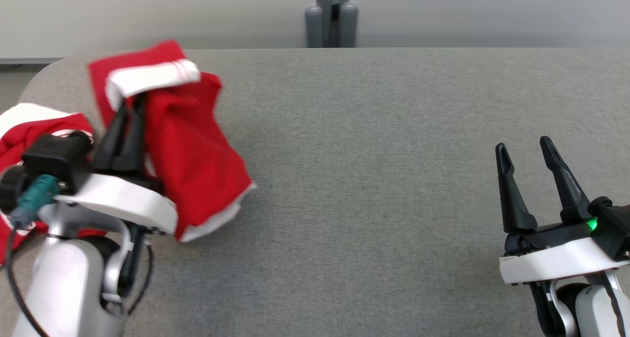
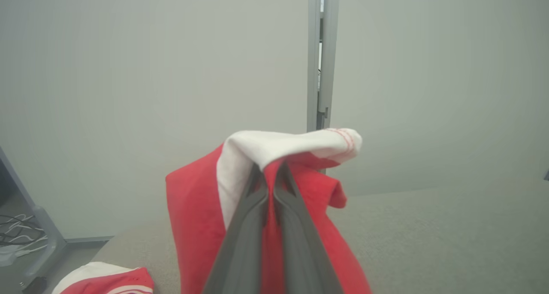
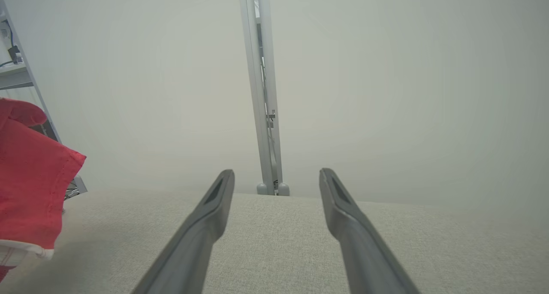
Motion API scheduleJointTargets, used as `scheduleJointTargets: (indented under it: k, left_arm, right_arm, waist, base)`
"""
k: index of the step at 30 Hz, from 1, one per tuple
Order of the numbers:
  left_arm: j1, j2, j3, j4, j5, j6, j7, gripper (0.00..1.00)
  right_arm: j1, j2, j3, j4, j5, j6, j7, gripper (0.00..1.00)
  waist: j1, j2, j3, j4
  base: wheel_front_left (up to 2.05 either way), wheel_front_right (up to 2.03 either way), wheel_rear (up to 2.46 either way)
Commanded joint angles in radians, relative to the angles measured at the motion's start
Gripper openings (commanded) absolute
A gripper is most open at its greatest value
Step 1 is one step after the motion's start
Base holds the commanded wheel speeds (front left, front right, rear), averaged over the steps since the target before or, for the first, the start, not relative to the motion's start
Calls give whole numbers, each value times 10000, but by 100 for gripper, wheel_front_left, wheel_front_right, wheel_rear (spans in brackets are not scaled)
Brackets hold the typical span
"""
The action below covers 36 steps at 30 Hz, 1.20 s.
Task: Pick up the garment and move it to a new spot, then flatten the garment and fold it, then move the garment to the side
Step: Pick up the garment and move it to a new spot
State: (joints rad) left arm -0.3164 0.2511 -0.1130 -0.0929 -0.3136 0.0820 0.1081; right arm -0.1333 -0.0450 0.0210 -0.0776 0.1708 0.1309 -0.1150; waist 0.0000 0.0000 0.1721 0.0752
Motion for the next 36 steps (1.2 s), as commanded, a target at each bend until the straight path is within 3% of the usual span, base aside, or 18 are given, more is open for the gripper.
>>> scheduleJointTargets:
  k: [1,6,11,17,24,34,35,36]
  left_arm:
    - [137,-25,-168,-241,41,32,157,0]
    - [261,-343,-1475,-344,257,-415,877,0]
    - [102,-700,-2674,511,418,-920,1391,0]
    - [-116,-1244,-3516,1562,420,-1229,1562,0]
    - [-576,-1858,-4297,2623,26,-1196,1309,0]
    - [-1081,-1985,-4958,3867,-1081,-955,610,0]
    - [-1082,-1986,-5007,3976,-1375,-982,477,36]
    - [-1037,-1986,-5109,4062,-1673,-1022,363,100]
  right_arm:
    - [36,-48,-24,16,70,-3,-82,100]
    - [-111,-49,-55,62,144,-3,-144,100]
    - [-150,-52,-59,155,248,-3,-240,100]
    - [-142,-48,-138,233,324,-3,-333,100]
    - [-215,-47,-202,295,394,-3,-463,100]
    - [-322,-47,-39,539,408,-3,-519,100]
    - [-327,-48,-23,590,397,-3,-529,100]
    - [-323,-51,-34,643,381,-3,-534,100]
  waist:
    - [0,0,52,-318]
    - [0,0,179,-1068]
    - [0,0,295,-1885]
    - [0,0,509,-2535]
    - [0,0,834,-2969]
    - [0,0,1086,-2838]
    - [0,0,1061,-2801]
    - [0,0,1021,-2750]
  base:
    - [0,0,0]
    - [0,0,0]
    - [0,0,0]
    - [0,0,0]
    - [0,0,0]
    - [0,0,0]
    - [0,0,0]
    - [0,0,0]
